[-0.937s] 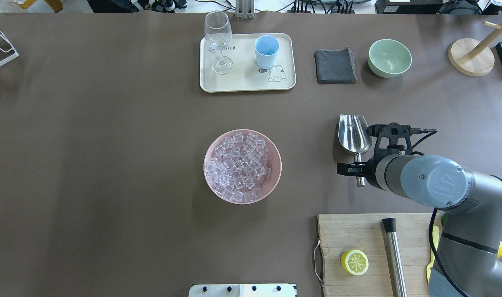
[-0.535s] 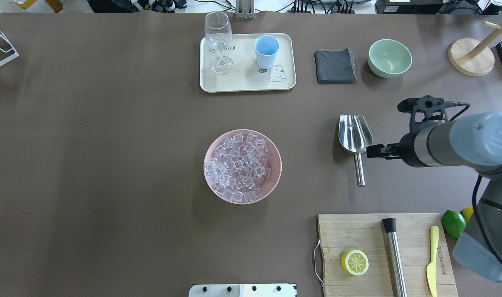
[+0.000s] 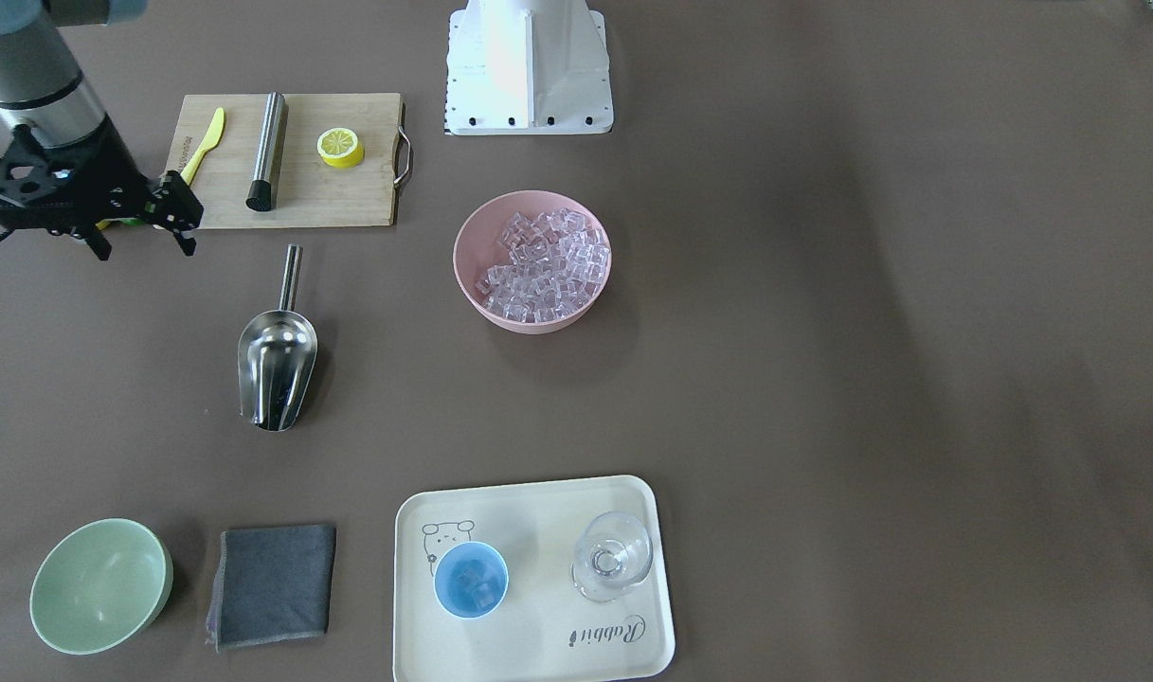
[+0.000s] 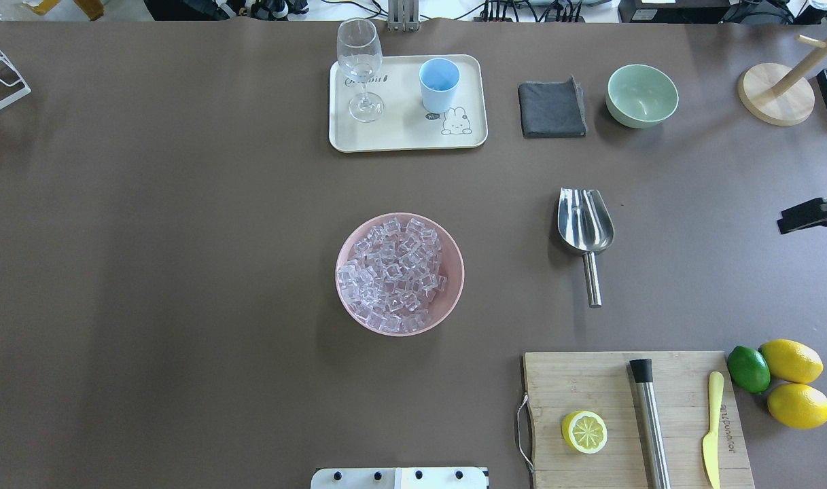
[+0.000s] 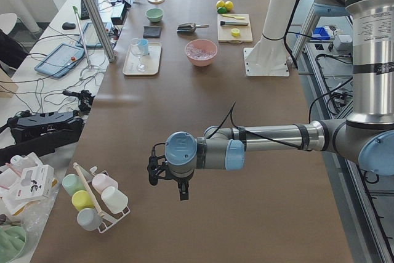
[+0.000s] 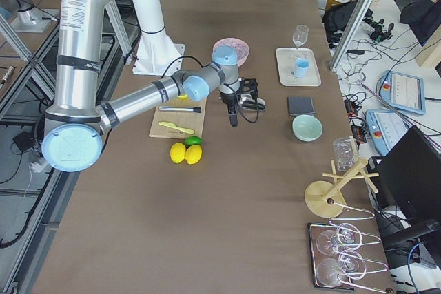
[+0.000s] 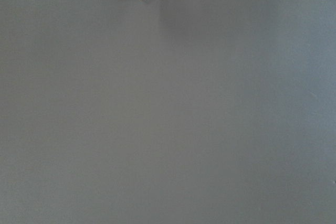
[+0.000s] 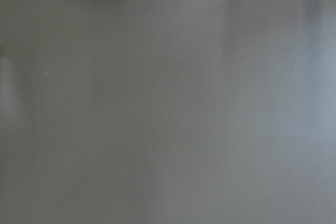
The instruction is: Put ice in cup with scoop
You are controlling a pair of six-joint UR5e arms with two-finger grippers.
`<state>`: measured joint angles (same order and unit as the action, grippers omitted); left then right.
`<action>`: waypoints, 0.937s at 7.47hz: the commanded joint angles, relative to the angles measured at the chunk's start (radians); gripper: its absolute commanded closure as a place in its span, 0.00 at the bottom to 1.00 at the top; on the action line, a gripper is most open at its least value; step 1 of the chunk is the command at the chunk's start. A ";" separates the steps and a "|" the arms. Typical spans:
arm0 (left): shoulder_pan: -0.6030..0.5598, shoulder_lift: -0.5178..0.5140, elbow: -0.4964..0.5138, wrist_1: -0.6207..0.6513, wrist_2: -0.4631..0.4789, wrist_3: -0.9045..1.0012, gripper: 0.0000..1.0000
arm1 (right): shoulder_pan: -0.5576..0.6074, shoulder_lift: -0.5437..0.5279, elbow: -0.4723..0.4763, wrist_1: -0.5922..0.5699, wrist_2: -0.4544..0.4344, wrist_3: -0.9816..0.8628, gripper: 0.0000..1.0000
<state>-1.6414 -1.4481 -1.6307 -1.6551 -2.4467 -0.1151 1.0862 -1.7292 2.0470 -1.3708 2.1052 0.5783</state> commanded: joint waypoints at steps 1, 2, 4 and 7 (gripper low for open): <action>0.000 0.000 -0.001 0.000 0.000 0.000 0.03 | 0.379 -0.024 -0.260 -0.004 0.271 -0.481 0.01; 0.000 0.000 -0.001 0.000 0.000 0.000 0.03 | 0.447 -0.038 -0.316 -0.005 0.266 -0.599 0.01; 0.000 0.000 0.000 0.000 0.000 0.002 0.03 | 0.515 -0.061 -0.363 -0.005 0.190 -0.667 0.00; 0.002 0.000 -0.001 0.000 0.000 0.000 0.03 | 0.521 -0.056 -0.364 -0.005 0.185 -0.666 0.00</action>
<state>-1.6411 -1.4481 -1.6317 -1.6552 -2.4467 -0.1148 1.6009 -1.7862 1.6847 -1.3758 2.2926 -0.0839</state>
